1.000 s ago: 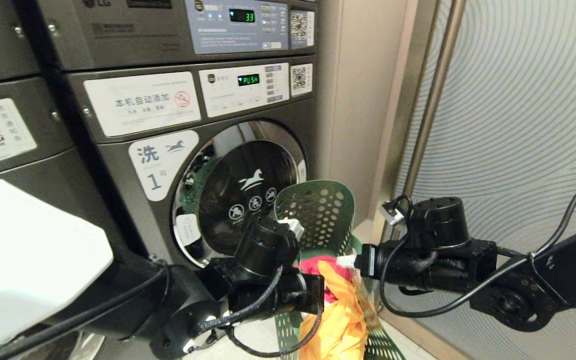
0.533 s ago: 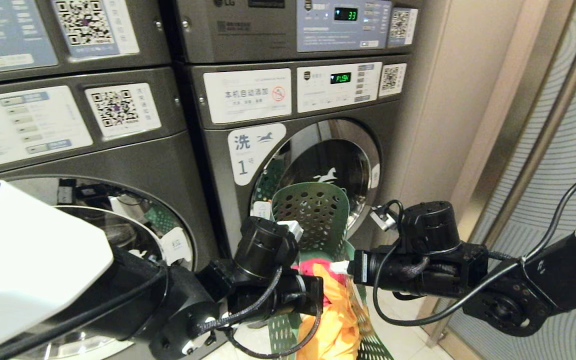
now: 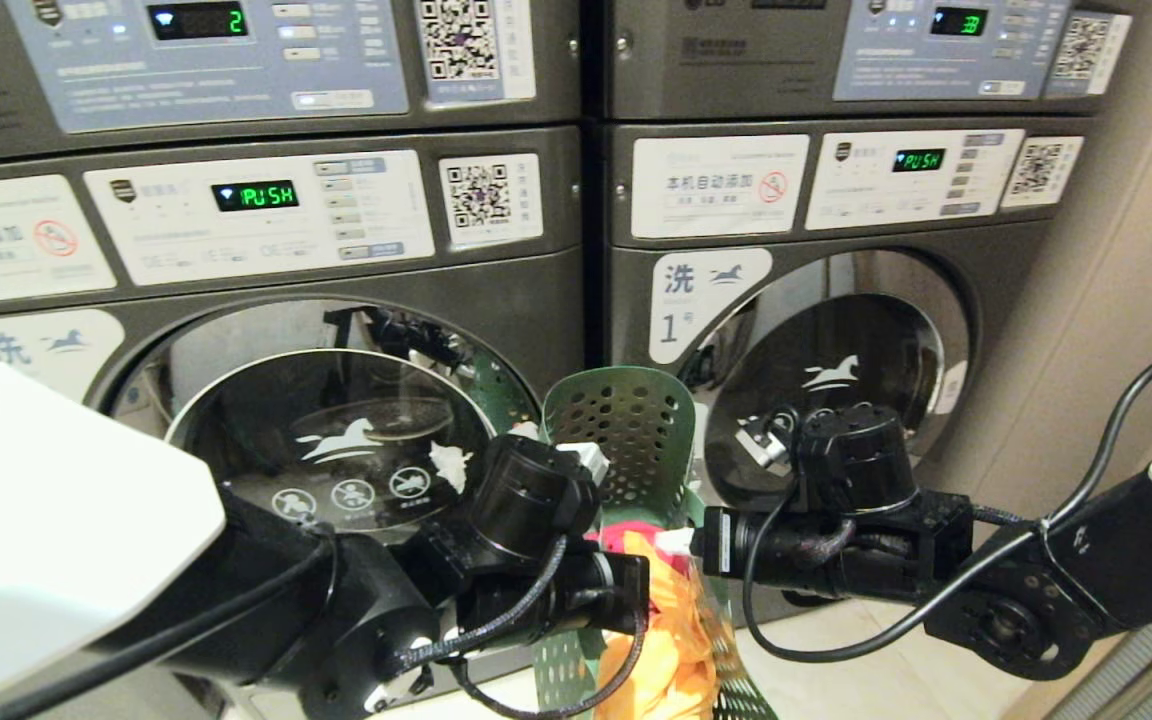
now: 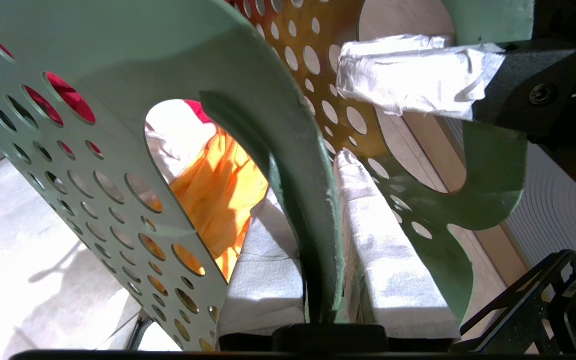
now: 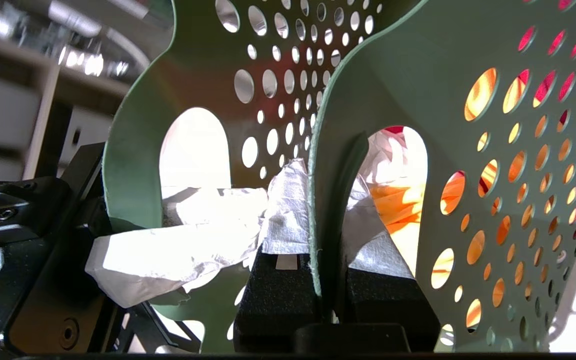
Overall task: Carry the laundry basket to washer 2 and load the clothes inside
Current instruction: Pick up the clothes basket and put it beside the washing machine
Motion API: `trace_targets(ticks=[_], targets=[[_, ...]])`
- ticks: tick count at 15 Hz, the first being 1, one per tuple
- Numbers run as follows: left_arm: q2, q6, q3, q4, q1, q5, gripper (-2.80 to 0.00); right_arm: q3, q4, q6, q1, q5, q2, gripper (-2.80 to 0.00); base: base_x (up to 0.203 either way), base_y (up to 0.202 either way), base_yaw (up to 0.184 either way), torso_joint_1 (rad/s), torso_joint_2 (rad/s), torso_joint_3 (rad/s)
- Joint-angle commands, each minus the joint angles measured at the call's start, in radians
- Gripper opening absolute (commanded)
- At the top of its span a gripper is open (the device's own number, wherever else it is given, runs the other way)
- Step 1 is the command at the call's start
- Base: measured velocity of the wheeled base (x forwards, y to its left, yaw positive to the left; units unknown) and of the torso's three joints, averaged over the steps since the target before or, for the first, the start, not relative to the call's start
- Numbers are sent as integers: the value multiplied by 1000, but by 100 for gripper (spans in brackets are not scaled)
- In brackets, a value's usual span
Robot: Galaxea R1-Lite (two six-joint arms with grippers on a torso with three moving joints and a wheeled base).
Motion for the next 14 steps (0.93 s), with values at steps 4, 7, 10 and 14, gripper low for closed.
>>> trace_targets(ticks=[4,7,10,14], targets=[[-6,-3,3,-2,-5,0,-280,9,-4,3,4,1,-7,-280,0,-8,174,2,2,0],[-7,-4,12,-4,-6,1,-280,18,-9,-1,10,1,-11,-280,1,-8,173,2,1,3],[-3,-4,14,-4,-6,1,-280,18,-8,-1,10,0,-15,-280,2,-4,102,5,3,5],[3,-4,11,-5,-6,1,-280,20,-7,-1,10,0,-14,-280,0,0,0,0,0,0]])
